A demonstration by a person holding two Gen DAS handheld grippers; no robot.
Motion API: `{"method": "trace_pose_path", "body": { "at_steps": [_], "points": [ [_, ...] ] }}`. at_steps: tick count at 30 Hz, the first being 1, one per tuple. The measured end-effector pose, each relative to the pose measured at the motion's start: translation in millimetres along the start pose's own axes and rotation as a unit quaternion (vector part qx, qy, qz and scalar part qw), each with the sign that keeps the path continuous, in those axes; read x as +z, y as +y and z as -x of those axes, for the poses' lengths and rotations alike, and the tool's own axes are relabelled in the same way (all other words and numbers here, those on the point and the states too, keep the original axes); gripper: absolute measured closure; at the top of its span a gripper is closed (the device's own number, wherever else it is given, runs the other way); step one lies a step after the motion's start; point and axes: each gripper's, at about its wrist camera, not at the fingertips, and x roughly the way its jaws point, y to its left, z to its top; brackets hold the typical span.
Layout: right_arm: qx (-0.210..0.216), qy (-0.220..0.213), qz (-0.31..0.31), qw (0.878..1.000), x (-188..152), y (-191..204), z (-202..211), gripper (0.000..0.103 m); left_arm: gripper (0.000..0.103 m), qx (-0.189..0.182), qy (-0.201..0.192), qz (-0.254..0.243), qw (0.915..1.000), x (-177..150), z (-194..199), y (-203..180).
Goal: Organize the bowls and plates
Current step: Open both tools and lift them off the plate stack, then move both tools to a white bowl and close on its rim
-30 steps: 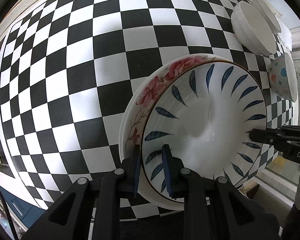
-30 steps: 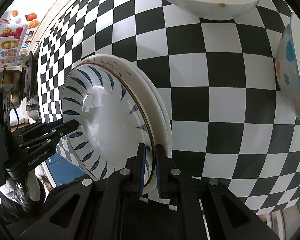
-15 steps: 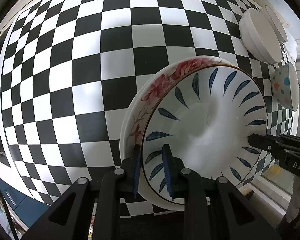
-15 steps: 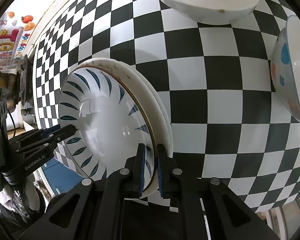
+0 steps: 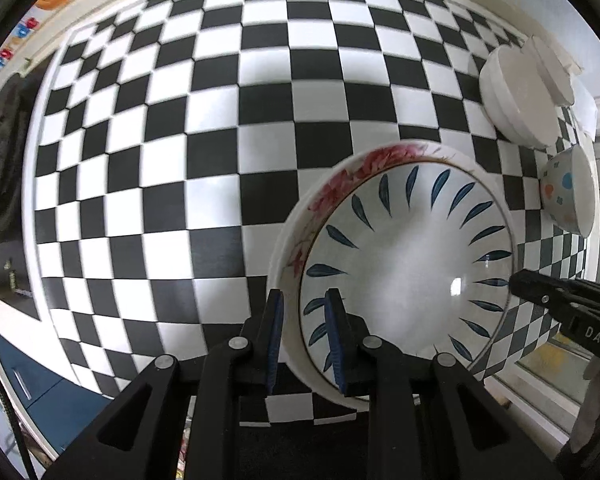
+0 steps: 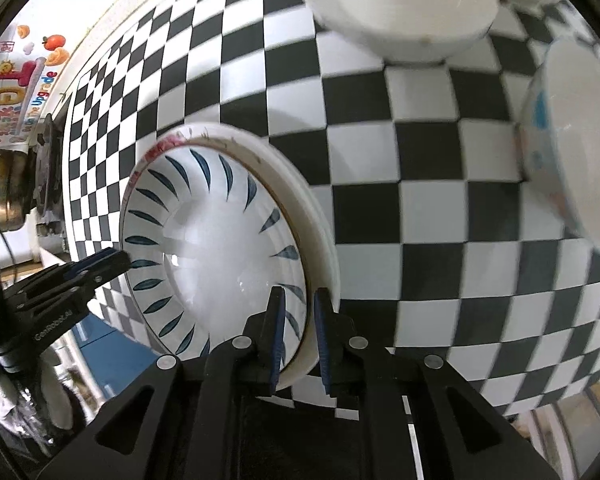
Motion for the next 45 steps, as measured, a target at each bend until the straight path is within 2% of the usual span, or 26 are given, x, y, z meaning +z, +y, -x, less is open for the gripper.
{"method": "trace_pose_path", "body": {
  "at_steps": [4,6,14,24,28,29,33,34,36,38,42,45],
  "points": [
    [-0.026,-0.04,0.016,0.999,-11.7,15.2,36.0,0.083,0.084,-0.004,-0.026,-0.005,0.9996,-12.2,32.0,-4.1],
    [-0.031,-0.057,0.023,0.998,-19.9,24.9,52.9,0.076,0.084,-0.005,-0.046,-0.008,0.9989,-16.8,52.8,-6.2],
    [-0.038,-0.113,0.051,0.992,-63.4,66.8,118.5,0.074,0.084,-0.023,-0.104,-0.011,0.9942,-33.6,126.9,-12.7],
    [-0.052,-0.157,0.081,0.983,-105.1,102.7,172.7,0.074,0.083,-0.036,-0.124,-0.028,0.9912,-60.3,167.1,-19.6],
    [-0.048,-0.159,0.083,0.983,-115.8,107.7,181.3,0.074,0.083,-0.034,-0.134,-0.028,0.99,-66.3,177.5,-16.6],
    [-0.047,-0.16,0.061,0.984,-117.0,108.4,181.8,0.074,0.083,-0.034,-0.135,-0.028,0.9899,-67.0,178.7,-15.9],
    [-0.042,-0.156,0.053,0.985,-119.5,110.1,180.7,0.074,0.082,-0.043,-0.133,-0.037,0.9894,-66.2,178.8,-15.2],
    [-0.038,-0.157,0.048,0.986,-118.9,109.2,180.4,0.072,0.079,-0.05,-0.132,-0.039,0.9892,-64.0,178.0,-15.0],
    [-0.028,-0.157,0.037,0.987,-116.2,106.3,178.5,0.048,0.075,-0.065,-0.131,-0.042,0.9884,-58.6,176.1,-15.6],
    [-0.009,-0.158,0.02,0.987,-111.6,99.5,177.3,0.04,0.075,-0.078,-0.129,-0.048,0.9875,-49.3,172.7,-19.5],
    [0.019,-0.171,-0.026,0.985,-97.1,73.3,177.2,0.039,0.075,-0.1,-0.132,-0.059,0.9845,-23.1,164.2,-30.5],
    [0.021,-0.197,-0.063,0.978,-77.8,40.5,179.1,0.039,0.075,-0.097,-0.131,-0.059,0.9848,6.5,147.0,-43.6]
  ]
}}
